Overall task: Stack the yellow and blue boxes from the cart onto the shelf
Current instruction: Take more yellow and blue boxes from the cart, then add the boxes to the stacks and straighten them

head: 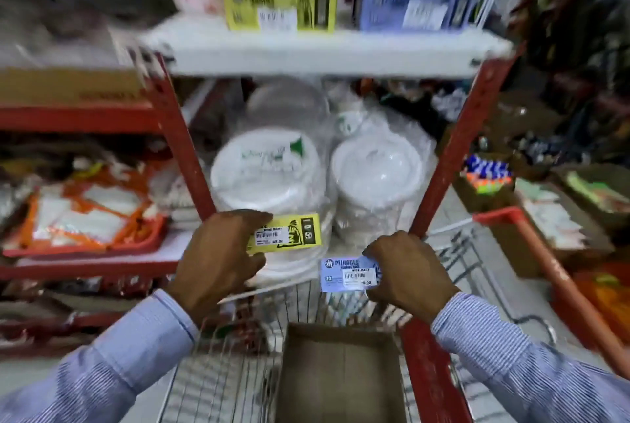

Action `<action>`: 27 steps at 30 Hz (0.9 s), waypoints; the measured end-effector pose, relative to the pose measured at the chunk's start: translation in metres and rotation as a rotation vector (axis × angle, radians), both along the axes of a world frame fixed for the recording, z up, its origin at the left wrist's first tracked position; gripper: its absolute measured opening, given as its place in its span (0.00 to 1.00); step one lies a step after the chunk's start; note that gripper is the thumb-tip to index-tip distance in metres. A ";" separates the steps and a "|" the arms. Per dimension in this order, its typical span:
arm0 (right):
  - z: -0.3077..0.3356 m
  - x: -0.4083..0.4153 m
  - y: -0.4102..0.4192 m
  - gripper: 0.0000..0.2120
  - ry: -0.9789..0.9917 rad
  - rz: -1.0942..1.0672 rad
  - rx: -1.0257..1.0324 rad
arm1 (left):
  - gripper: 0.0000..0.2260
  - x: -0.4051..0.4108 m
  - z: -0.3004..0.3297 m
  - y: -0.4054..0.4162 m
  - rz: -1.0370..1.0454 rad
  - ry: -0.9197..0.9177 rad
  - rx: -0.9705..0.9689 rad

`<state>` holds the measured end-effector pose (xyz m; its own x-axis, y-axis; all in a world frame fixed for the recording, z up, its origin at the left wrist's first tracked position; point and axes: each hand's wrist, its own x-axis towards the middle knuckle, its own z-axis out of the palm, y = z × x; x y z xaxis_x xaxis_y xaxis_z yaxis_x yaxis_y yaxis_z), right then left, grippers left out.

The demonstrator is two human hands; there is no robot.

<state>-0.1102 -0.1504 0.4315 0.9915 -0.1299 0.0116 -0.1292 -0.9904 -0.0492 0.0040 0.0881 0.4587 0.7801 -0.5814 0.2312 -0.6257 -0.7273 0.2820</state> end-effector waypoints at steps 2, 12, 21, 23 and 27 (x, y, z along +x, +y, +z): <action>0.051 0.001 0.003 0.15 -0.085 -0.012 -0.038 | 0.27 0.005 0.048 0.009 0.013 -0.106 -0.030; 0.246 0.000 -0.006 0.15 -0.472 -0.078 -0.182 | 0.28 0.022 0.230 0.030 0.022 -0.430 -0.209; 0.339 0.030 -0.037 0.16 -0.750 -0.156 -0.265 | 0.26 0.061 0.302 -0.021 -0.020 -0.527 -0.313; 0.344 0.046 -0.047 0.17 -0.782 -0.168 -0.252 | 0.26 0.076 0.307 -0.032 -0.017 -0.538 -0.287; 0.344 0.075 -0.062 0.16 -0.780 -0.181 -0.231 | 0.24 0.097 0.310 -0.052 -0.047 -0.518 -0.264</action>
